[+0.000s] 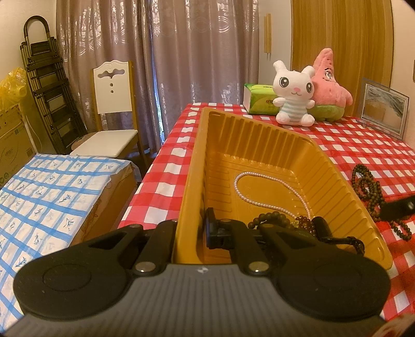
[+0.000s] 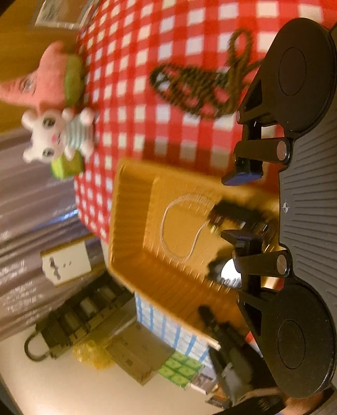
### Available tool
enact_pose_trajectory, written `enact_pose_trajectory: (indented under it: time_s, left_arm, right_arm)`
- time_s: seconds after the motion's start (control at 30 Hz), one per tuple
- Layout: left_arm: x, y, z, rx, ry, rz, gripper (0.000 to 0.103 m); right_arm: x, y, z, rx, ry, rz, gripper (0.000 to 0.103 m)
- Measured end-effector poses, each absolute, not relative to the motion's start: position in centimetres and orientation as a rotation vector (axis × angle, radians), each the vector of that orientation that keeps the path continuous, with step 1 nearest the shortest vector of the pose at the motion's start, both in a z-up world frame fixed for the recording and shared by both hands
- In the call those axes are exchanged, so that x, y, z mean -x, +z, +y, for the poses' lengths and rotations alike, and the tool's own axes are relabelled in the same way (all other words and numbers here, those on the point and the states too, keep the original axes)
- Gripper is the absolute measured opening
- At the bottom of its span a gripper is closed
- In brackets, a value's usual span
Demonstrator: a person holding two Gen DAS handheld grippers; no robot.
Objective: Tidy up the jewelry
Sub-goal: 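Grasp the long dark wooden bead strand with the right gripper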
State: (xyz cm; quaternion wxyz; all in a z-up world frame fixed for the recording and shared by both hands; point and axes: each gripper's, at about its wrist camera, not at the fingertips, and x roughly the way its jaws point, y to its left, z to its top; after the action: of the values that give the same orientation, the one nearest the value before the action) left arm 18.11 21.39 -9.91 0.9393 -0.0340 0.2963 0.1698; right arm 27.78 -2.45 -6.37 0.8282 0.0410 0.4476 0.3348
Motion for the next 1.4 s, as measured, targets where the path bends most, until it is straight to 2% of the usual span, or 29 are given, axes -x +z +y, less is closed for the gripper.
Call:
enact_pose_trajectory:
  time_s: [0.4, 0.7, 1.0, 1.23, 1.3, 1.33, 1.37, 1.4]
  left_arm:
    - [-18.2, -9.9, 21.4, 0.062, 0.348, 0.607, 0.006]
    - [-18.2, -9.9, 21.4, 0.060, 0.349, 0.607, 0.006]
    - [-18.1, -9.9, 21.5, 0.060, 0.350, 0.608, 0.006]
    - [-18.1, -9.9, 21.4, 0.060, 0.350, 0.607, 0.006]
    - [-18.1, -9.9, 21.4, 0.058, 0.349, 0.608, 0.006]
    - [-18.1, -9.9, 21.5, 0.059, 0.350, 0.607, 0.006]
    - [-18.0, -9.9, 21.4, 0.060, 0.351, 0.608, 0.006]
    - [-18.0, -9.9, 21.4, 0.059, 0.351, 0.607, 0.006]
  right_arm:
    - [-29.6, -8.7, -8.7, 0.101, 0.570, 0.929, 0.038]
    - [-30.6, -10.4, -7.3, 0.401, 0.742, 0.789, 0.039]
    - [-31.9, -13.2, -5.9, 0.645, 0.852, 0.753, 0.039]
    - [-33.8, -13.3, -6.6, 0.628, 0.953, 0.807, 0.038]
    - [-34.3, -13.2, -6.8, 0.597, 0.959, 0.833, 0.032]
    - [-34.4, -13.2, -6.8, 0.608, 0.955, 0.833, 0.024]
    - [-34.4, -13.1, -6.8, 0.607, 0.958, 0.839, 0.019]
    - [-34.5, -13.1, -6.9, 0.599, 0.958, 0.850, 0.018]
